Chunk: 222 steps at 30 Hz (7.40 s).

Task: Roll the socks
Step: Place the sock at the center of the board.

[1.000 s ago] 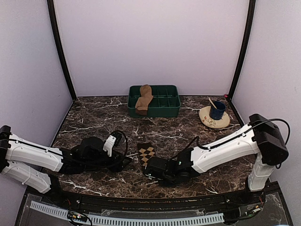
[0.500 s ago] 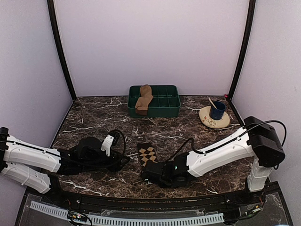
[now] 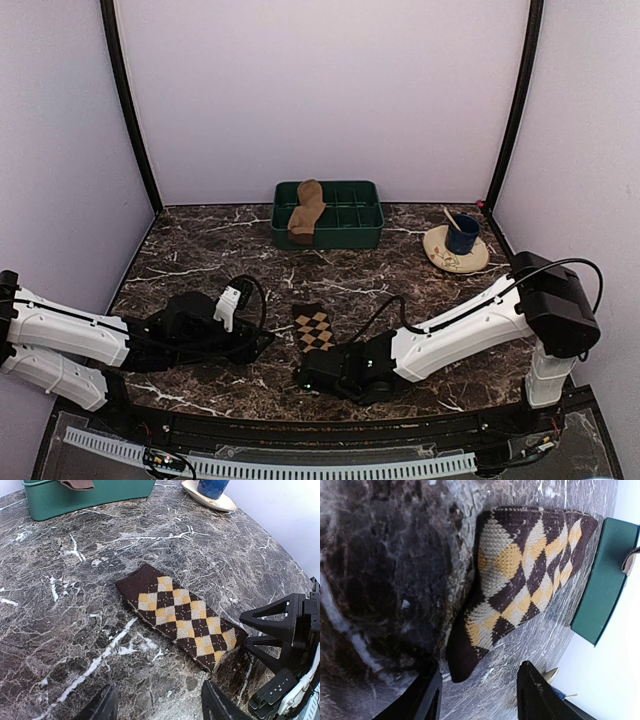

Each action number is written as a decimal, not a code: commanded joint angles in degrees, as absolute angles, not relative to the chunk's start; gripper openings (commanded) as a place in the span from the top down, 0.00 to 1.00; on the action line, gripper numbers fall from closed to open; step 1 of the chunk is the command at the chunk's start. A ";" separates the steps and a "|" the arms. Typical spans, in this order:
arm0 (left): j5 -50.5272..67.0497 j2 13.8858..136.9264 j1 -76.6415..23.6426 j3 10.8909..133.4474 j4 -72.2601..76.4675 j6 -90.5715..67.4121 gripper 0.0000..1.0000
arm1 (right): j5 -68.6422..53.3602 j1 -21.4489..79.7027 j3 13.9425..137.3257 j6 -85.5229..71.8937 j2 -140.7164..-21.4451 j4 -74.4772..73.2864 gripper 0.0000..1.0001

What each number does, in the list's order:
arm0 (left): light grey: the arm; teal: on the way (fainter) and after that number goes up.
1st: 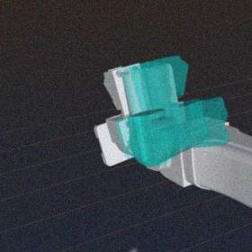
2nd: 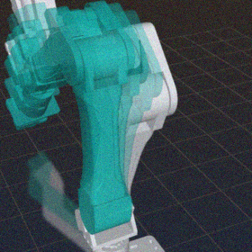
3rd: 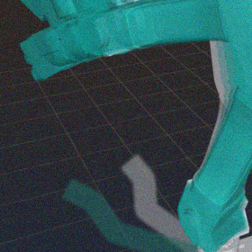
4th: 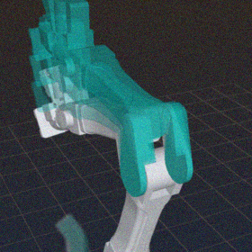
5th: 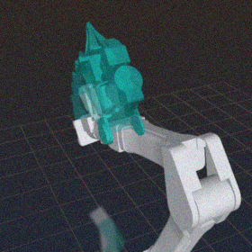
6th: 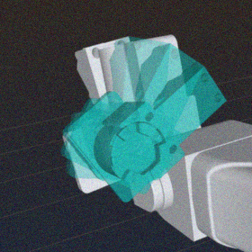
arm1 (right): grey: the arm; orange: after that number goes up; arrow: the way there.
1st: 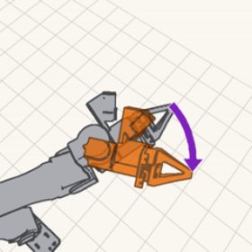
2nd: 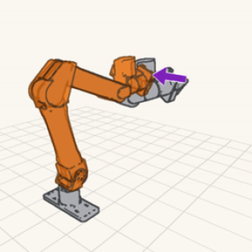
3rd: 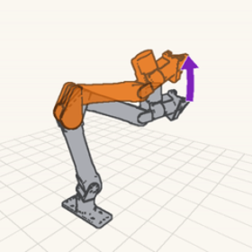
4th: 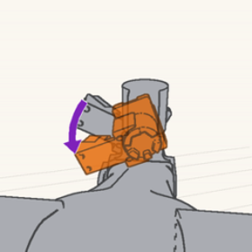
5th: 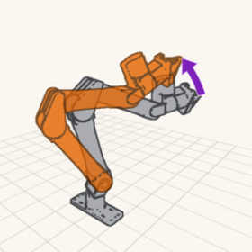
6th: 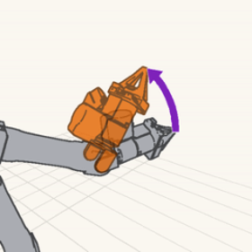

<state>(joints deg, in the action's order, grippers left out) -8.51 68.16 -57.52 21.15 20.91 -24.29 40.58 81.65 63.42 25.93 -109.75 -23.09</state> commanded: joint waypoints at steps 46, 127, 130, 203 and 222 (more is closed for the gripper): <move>-8.02 64.82 -57.66 19.14 16.21 -23.06 0.40 | -10.81 72.61 78.71 4.85 -111.17 -38.60 1.00; -5.62 82.20 -70.69 33.94 10.03 0.47 0.57 | -62.26 53.88 77.70 -8.27 -124.49 -25.11 1.00; -6.06 84.10 -71.12 35.18 10.41 1.70 0.57 | -62.35 53.88 77.78 -8.09 -124.54 -25.37 1.00; 4.40 95.41 -66.14 47.63 -4.08 6.14 1.00 | -55.08 50.51 73.05 -10.12 -121.01 -22.14 0.89; 18.75 100.04 -59.85 56.40 -16.10 3.22 1.00 | -54.78 47.63 66.44 -17.79 -116.18 -8.43 0.66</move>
<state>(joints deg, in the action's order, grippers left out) 14.13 99.79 -60.88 54.94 -12.32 4.27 -55.20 48.21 67.37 -15.31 -118.72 -13.52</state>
